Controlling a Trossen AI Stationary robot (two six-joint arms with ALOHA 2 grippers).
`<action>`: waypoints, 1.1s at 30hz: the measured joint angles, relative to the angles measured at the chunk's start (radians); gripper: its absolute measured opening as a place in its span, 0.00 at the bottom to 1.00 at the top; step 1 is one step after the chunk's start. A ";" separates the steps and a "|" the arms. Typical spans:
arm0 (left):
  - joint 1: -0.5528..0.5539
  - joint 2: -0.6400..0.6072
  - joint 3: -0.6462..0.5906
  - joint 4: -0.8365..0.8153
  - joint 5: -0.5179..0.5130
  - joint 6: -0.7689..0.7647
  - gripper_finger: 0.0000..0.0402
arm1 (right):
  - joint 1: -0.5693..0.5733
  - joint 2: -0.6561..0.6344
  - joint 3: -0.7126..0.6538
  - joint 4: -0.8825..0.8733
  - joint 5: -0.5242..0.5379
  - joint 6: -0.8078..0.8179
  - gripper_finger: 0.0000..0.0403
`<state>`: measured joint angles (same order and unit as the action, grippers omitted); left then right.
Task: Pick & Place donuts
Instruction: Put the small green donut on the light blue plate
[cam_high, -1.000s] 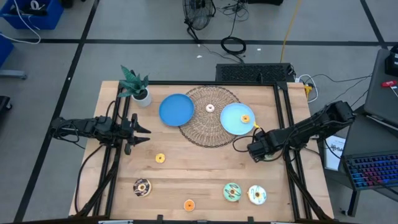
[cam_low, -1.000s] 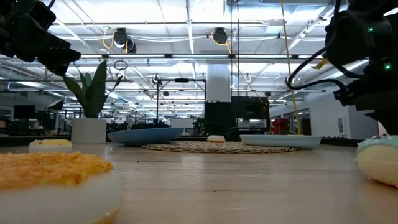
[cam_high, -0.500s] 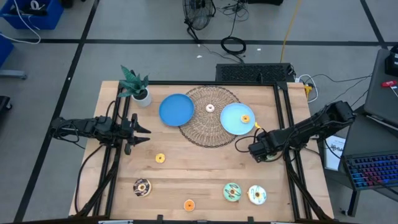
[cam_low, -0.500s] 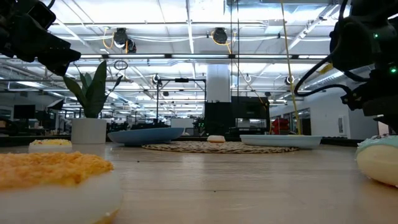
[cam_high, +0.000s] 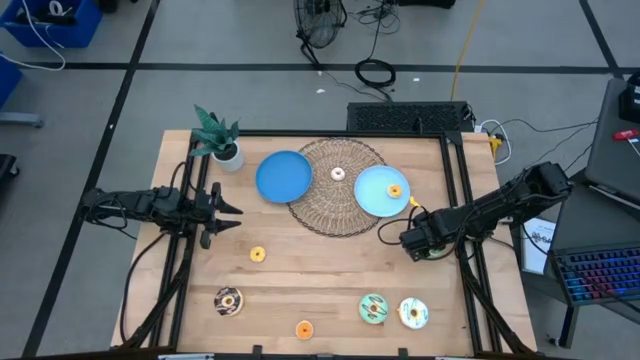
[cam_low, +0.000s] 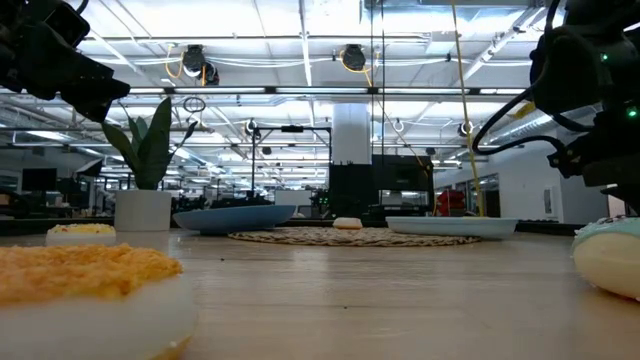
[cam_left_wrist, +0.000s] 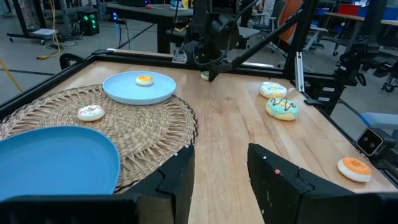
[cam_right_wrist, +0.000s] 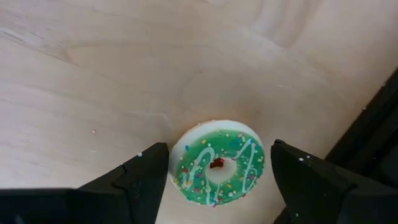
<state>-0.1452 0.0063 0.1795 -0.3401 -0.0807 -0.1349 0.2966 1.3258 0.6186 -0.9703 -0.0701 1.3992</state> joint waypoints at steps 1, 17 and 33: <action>0.000 0.000 0.000 0.000 0.000 0.000 0.37 | 0.000 0.000 0.000 0.001 -0.006 -0.002 0.63; 0.000 0.000 0.000 0.000 0.000 0.000 0.37 | 0.000 0.000 -0.003 0.181 -0.008 -0.155 0.48; 0.000 0.000 0.000 0.000 0.000 0.000 0.37 | 0.000 -0.152 -0.002 0.437 0.068 -0.281 0.48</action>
<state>-0.1453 0.0063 0.1795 -0.3401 -0.0803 -0.1349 0.2966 1.1736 0.6164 -0.5331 -0.0020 1.1184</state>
